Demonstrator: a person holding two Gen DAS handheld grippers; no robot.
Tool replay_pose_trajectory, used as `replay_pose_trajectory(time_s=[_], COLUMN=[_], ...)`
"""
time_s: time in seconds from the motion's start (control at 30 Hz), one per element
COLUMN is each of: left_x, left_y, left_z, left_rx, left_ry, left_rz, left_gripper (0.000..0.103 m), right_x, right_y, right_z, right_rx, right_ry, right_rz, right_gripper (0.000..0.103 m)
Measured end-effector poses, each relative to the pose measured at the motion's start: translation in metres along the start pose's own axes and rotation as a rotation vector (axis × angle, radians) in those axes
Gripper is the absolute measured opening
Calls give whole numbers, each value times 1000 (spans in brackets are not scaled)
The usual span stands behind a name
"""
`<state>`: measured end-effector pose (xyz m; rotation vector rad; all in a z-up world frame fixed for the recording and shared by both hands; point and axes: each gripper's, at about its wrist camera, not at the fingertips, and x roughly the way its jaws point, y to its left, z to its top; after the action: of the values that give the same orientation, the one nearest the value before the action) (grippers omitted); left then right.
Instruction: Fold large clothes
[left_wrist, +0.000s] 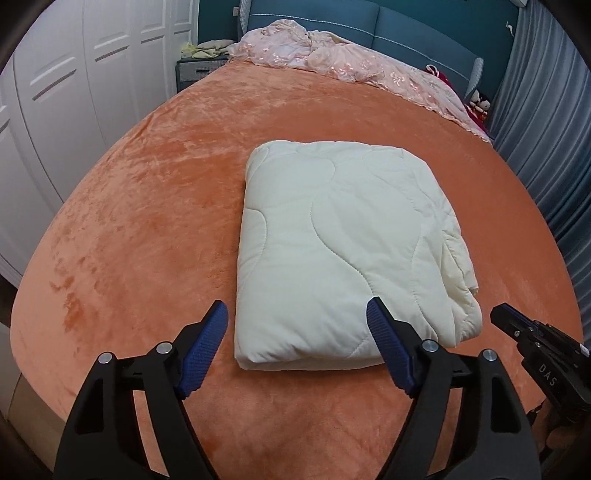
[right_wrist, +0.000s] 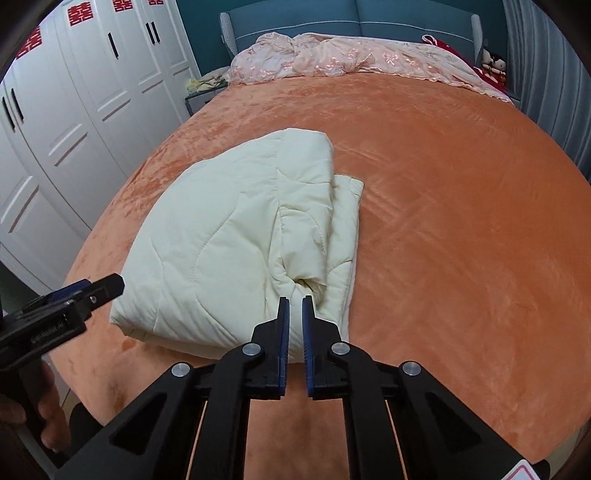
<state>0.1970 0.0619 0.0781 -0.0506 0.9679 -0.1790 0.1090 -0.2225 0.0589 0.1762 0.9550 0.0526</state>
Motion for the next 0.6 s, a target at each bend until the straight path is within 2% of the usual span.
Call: replay_pose_trajectory(time_s=[0.13, 0.3, 0.37, 0.6], left_x=[29, 51, 57, 75], left_y=[-9, -12, -14, -15], left_z=[-1, -8, -10, -16], left_rx=[-15, -12, -4, 6], left_ry=[83, 113, 124, 145], left_rz=[45, 102, 115, 139], left_gripper=[68, 71, 73, 82], right_x=[24, 57, 68, 90], right_y=[3, -1, -5, -4], right_z=[3, -2, -4, -8], right_rx=[44, 53, 76, 49], right_ry=[51, 127, 156, 186], right_rz=[-4, -62, -59, -79], right_gripper=[6, 3, 2, 2])
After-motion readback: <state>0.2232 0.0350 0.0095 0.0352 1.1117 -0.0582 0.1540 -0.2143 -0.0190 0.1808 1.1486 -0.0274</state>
